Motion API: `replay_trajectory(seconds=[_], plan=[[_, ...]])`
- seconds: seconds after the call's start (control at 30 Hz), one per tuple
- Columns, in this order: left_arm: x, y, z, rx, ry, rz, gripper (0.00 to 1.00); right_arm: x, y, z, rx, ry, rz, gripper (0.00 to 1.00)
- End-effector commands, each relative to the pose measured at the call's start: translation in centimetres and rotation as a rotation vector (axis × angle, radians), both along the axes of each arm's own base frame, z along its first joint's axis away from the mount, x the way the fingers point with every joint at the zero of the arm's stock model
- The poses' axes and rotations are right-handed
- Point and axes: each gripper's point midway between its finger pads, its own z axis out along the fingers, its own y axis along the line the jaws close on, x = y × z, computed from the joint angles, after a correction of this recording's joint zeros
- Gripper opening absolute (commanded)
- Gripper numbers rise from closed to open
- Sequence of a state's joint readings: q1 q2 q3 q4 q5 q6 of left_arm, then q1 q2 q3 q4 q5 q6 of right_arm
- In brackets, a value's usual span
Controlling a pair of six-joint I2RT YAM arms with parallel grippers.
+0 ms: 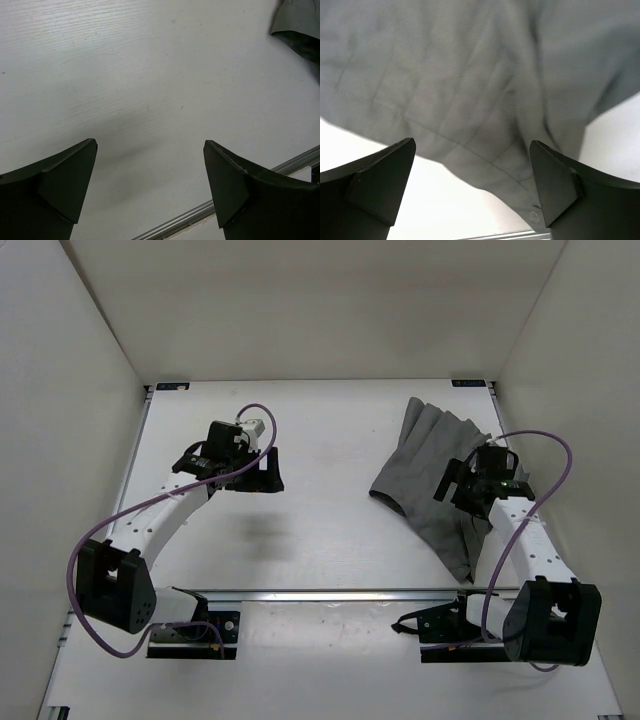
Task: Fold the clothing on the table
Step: Move the skirt to the center of the board
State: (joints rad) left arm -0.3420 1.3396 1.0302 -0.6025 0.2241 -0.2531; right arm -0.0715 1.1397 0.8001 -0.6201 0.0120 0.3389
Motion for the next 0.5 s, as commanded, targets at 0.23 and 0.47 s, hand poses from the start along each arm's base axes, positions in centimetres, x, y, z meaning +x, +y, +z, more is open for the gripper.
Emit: replay_trajectory(seconds=[0.23, 0.47], plan=[[1.0, -1.8, 2.2, -0.063, -0.070, -0.070, 0.98, 3.8, 3.9, 0.7, 0.027, -0.023, 0.113, 0.96], [2.5, -9.6, 2.5, -0.230, -0.105, -0.234, 0.99, 2.6, 1.0, 1.4, -0.042, 0.012, 0.015, 0.96]])
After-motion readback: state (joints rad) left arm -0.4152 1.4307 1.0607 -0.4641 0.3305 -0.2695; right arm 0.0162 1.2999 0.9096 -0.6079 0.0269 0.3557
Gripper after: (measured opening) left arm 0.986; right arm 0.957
